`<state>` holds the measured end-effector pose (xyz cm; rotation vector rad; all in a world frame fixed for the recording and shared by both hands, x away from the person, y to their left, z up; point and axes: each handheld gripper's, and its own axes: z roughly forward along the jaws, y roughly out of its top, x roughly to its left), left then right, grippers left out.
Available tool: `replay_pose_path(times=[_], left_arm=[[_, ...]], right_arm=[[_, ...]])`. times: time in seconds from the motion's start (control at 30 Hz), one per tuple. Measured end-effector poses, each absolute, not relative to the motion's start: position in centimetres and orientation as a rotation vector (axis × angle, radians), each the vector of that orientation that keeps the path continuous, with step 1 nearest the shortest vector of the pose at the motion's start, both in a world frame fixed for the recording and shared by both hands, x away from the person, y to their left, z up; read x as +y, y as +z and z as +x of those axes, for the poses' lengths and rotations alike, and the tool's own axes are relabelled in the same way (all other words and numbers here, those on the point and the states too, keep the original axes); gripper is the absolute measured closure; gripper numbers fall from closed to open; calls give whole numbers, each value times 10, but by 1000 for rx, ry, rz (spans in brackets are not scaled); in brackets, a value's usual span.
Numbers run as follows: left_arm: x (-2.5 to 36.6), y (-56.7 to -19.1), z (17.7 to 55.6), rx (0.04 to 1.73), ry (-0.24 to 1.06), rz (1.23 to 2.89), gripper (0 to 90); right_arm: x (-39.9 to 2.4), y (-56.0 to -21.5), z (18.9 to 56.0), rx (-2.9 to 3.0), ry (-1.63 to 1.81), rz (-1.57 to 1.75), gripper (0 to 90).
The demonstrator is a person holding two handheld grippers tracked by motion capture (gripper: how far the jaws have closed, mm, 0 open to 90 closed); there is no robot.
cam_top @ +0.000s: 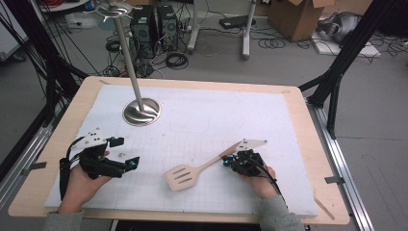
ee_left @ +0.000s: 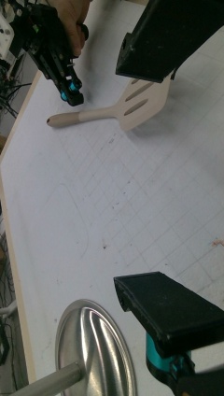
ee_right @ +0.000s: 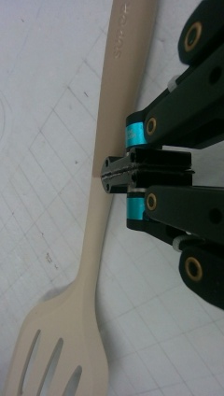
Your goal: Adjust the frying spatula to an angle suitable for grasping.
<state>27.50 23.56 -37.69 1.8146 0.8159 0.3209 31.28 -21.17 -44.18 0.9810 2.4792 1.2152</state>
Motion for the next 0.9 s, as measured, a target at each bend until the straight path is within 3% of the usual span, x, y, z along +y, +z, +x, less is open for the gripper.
replay_pose_path(times=[0.1,0.2,0.43,0.53,0.9], left_arm=[[236,-375,275,803,323,1805,23],[236,-374,274,790,333,1799,23],[232,-371,273,771,306,1794,23],[231,-369,274,761,305,1799,23],[212,-367,278,722,270,1808,22]], right_arm=[[-220,-437,312,2437,1258,990,827],[-231,-434,312,2416,1287,1034,570],[-243,-428,305,2374,1314,1053,313],[-253,-420,302,2327,1347,1047,144],[-303,-383,284,2092,1515,1120,135]])
